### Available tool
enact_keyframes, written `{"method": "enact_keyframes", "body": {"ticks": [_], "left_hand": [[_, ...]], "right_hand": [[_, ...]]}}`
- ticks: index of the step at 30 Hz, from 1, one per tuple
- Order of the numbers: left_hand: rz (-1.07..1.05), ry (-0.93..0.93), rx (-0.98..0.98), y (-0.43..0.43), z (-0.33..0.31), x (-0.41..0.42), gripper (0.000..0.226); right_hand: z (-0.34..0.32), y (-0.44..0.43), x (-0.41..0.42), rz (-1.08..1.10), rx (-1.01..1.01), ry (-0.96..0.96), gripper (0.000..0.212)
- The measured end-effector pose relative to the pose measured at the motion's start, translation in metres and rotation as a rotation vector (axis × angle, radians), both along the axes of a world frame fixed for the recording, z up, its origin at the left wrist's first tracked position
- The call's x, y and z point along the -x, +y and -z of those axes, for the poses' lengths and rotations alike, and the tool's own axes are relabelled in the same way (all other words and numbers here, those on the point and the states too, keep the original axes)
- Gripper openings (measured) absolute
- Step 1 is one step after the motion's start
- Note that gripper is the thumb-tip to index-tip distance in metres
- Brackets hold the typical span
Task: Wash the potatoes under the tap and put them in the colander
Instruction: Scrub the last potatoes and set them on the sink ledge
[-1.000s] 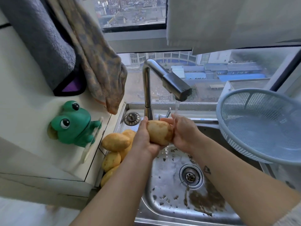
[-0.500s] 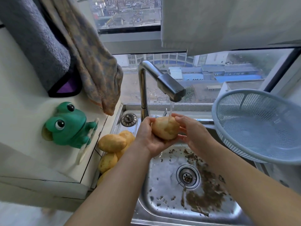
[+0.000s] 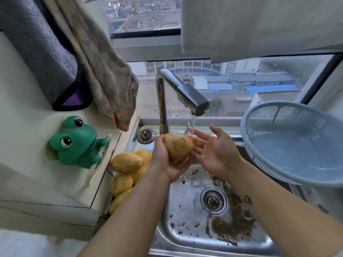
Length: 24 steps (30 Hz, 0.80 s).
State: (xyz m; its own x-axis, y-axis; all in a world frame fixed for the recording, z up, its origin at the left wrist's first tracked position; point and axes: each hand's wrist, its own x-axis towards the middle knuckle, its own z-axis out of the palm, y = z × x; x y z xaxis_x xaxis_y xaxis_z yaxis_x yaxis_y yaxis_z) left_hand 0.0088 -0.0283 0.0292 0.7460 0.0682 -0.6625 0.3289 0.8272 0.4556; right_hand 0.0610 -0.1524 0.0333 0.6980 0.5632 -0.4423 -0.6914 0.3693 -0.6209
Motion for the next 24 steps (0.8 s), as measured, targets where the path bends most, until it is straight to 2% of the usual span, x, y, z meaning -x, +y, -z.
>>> {"method": "enact_keyframes", "body": {"ticks": [5,9,16,20,24], "left_hand": [[-0.063,0.036,0.029,0.016,0.006,0.008,0.055],[-0.063,0.035,0.023,0.021,0.005,0.014,0.061],[-0.038,0.089,-0.037,0.024,0.012,0.011,0.059],[0.024,0.097,-0.034,0.016,0.015,0.002,0.055],[0.133,0.091,-0.091,0.005,0.015,-0.007,0.048]], "right_hand": [[-0.007,0.025,0.005,-0.061,0.047,0.036,0.055],[-0.007,0.037,0.008,-0.163,0.147,0.030,0.067],[0.001,0.025,0.001,-0.309,0.185,0.012,0.072],[-0.006,0.006,-0.002,-0.369,0.249,-0.039,0.055],[-0.009,-0.009,-0.004,-0.361,0.406,-0.148,0.038]]}}
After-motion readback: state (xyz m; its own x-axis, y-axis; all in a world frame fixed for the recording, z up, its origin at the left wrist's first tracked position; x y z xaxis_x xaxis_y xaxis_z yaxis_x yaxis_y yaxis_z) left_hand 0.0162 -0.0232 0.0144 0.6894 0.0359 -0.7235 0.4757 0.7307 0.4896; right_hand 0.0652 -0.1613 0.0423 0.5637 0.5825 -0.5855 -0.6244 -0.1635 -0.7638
